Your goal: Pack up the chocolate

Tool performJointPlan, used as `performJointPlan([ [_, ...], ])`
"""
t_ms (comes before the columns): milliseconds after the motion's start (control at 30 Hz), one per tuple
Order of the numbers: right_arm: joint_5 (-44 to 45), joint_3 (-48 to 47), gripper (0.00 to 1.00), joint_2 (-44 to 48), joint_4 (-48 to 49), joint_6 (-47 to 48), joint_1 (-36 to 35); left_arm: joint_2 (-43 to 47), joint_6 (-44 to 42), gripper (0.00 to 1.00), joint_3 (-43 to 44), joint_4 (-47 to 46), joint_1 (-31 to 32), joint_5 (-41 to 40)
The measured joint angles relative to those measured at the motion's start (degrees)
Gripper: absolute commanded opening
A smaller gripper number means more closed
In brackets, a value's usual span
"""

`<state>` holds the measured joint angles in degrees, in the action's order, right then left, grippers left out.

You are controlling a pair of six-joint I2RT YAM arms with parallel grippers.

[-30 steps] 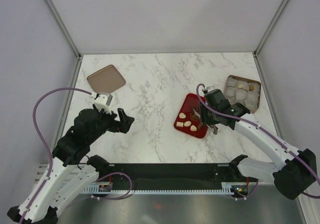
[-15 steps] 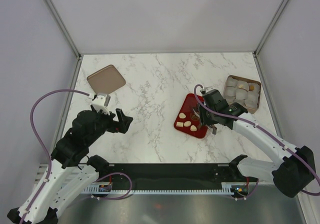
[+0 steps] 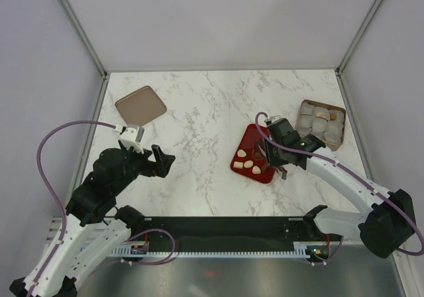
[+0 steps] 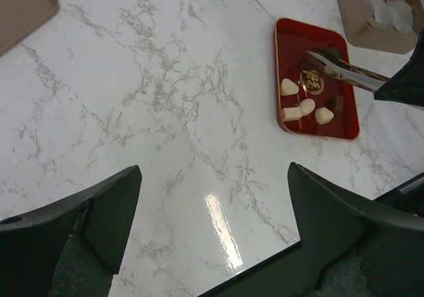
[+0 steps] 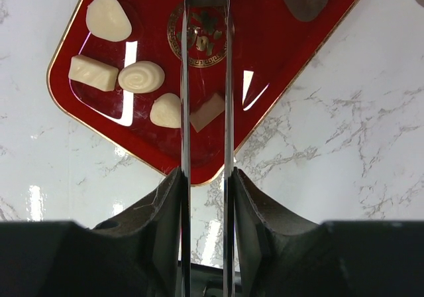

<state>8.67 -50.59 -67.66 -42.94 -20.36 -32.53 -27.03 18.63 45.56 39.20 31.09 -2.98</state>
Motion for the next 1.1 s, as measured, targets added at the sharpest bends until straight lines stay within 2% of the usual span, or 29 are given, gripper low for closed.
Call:
performJointPlan([
  [400,0.13,-8.48,0.29,-0.31,-2.6,-0.42,0.0,-0.98,0.02,1.0,-0.11,-0.02,0.0,-0.17],
  [633,3.41,-19.23,0.29,-3.78,-5.88,1.22,1.42,-0.96,0.02,1.0,-0.35,0.0,0.0,-0.13],
  [833,4.63,-27.04,0.29,-7.54,-6.14,4.11,10.4,-0.96,0.04,1.0,-0.39,-0.02,0.0,-0.15],
  [1100,10.45,-29.07,0.29,-12.48,-6.86,5.66,23.06,-0.96,0.04,1.0,-0.57,0.0,0.07,-0.15],
])
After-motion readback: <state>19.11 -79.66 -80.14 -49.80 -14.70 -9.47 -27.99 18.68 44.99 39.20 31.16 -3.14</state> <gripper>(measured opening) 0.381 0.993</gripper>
